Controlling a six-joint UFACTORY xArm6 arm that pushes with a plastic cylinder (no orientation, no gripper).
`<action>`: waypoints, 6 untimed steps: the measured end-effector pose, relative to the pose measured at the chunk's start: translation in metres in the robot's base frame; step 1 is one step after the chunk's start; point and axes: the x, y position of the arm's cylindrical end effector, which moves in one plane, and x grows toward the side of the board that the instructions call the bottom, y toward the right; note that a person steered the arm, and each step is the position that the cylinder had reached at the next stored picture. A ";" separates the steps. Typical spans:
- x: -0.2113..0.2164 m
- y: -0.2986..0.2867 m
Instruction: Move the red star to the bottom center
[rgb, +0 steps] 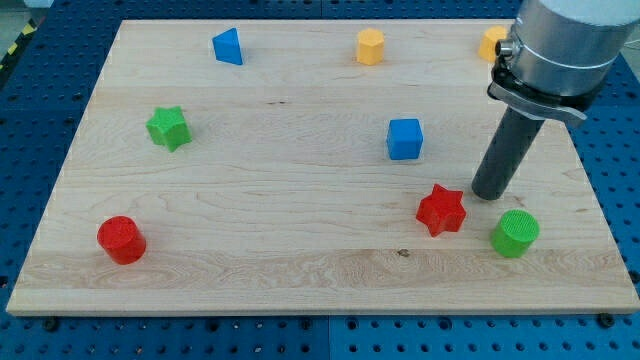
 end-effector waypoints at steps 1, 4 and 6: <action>-0.003 0.015; 0.005 0.065; 0.027 0.043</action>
